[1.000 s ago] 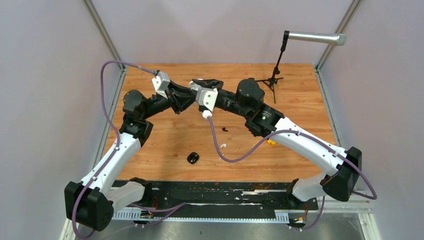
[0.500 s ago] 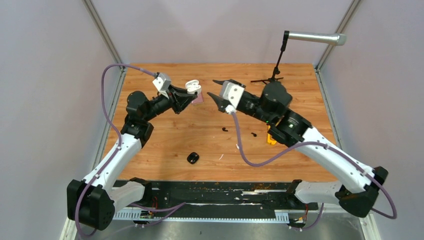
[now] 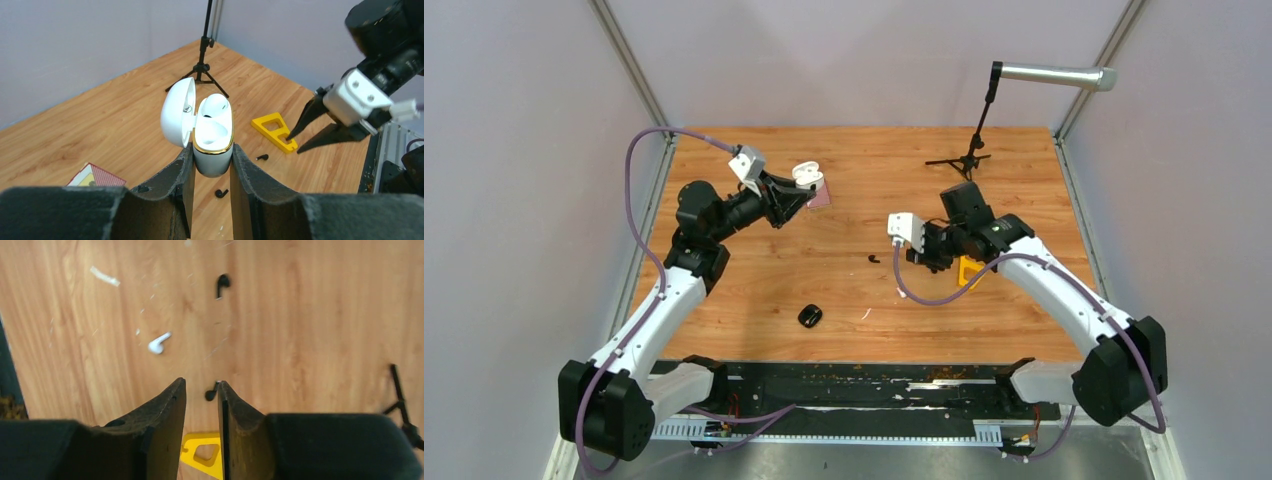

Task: Insert the wireless bluetooth earbuds into the charging case
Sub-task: Pick up the earbud from the center of the board.

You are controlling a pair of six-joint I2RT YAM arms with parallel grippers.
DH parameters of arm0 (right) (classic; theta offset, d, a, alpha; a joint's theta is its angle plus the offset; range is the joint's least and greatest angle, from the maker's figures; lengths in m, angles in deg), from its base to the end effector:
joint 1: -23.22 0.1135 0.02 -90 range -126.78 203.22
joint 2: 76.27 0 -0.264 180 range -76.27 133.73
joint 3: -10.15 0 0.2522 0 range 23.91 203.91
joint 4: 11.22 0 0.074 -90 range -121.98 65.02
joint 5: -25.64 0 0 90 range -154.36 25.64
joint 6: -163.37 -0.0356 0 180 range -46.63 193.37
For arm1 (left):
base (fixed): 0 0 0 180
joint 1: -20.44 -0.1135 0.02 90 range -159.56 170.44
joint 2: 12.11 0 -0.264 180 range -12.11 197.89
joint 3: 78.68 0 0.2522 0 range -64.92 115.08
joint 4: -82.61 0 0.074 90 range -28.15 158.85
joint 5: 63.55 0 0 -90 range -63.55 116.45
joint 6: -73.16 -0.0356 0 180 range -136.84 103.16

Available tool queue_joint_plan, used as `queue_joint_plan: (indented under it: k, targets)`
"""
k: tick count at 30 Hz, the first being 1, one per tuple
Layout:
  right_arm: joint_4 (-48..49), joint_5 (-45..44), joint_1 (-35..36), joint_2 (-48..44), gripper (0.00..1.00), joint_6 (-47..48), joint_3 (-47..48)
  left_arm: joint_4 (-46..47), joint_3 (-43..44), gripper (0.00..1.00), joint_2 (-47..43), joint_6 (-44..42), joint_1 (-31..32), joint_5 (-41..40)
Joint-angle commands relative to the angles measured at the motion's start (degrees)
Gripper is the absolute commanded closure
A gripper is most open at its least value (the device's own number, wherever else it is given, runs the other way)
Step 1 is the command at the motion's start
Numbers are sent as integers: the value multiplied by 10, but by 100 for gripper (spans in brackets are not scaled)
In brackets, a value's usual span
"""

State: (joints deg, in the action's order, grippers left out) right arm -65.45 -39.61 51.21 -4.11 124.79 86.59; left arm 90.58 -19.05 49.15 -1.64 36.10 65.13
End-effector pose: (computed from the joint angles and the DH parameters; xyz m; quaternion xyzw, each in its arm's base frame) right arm 0.2217 0.1347 0.3022 -0.6427 0.6592 0.1292 0.3684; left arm 0.2312 -0.0879 0.3490 0.2493 0.6283 -0.4000 0.6190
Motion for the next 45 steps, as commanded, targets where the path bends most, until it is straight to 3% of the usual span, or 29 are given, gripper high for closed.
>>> queue_joint_plan:
  k: [1, 6, 11, 20, 45]
  targets:
    - [-64, 47, 3, 13, 67, 185, -40, -12, 31, 100, -19, -22, -3, 4]
    - [19, 59, 9, 18, 63, 274, -116, -24, 33, 100, -25, -26, -3, 3]
    - [39, 57, 36, 46, 61, 356, -154, -35, 34, 100, -29, -33, -3, 4]
    - [28, 48, 52, 134, 77, 356, -111, -37, 28, 100, -37, -35, -4, 2]
    - [43, 16, 66, 222, 75, 358, -79, -34, 19, 100, -39, -34, -6, 2]
